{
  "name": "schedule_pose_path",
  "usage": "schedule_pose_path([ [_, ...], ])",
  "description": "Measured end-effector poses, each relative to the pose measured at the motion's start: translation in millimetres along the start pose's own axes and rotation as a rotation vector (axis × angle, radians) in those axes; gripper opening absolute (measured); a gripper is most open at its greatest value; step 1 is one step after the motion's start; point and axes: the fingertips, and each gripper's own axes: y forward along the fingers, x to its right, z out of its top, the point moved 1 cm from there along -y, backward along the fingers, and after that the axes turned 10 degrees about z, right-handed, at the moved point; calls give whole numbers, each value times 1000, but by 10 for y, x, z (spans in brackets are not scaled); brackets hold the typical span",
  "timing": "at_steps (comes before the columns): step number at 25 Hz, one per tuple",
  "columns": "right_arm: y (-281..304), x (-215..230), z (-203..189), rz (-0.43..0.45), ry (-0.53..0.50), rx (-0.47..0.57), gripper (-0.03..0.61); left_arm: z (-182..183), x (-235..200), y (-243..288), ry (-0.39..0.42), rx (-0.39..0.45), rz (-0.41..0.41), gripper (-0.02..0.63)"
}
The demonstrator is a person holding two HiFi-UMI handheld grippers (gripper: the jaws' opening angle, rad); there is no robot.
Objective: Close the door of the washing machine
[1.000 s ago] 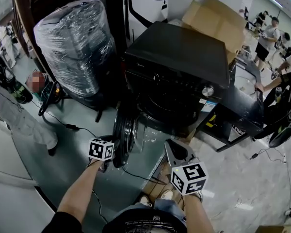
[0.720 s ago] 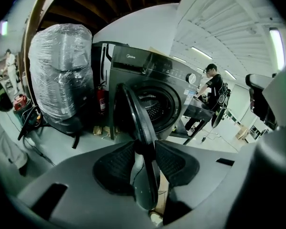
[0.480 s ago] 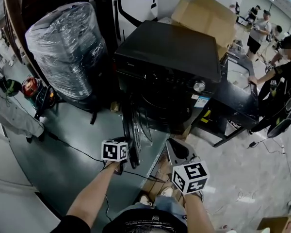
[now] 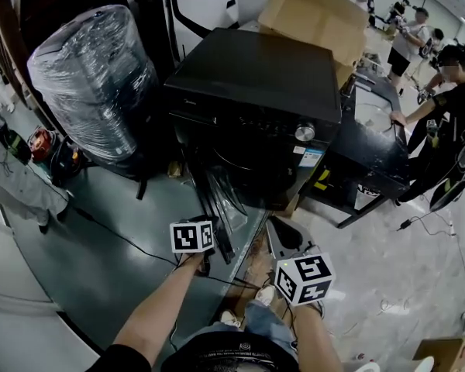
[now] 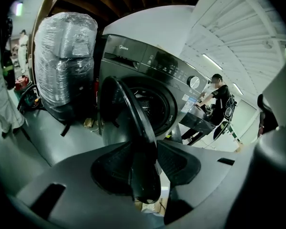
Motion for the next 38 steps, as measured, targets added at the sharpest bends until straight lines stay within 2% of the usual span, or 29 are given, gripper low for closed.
schedule_pose_path([
  [22,7,1106,89,-7,44,-9,23,471,963,705,-262,-22,33,199],
  [38,181,1684,1,24,57,-58,23,846,1354,1184,-514,13,50,212],
])
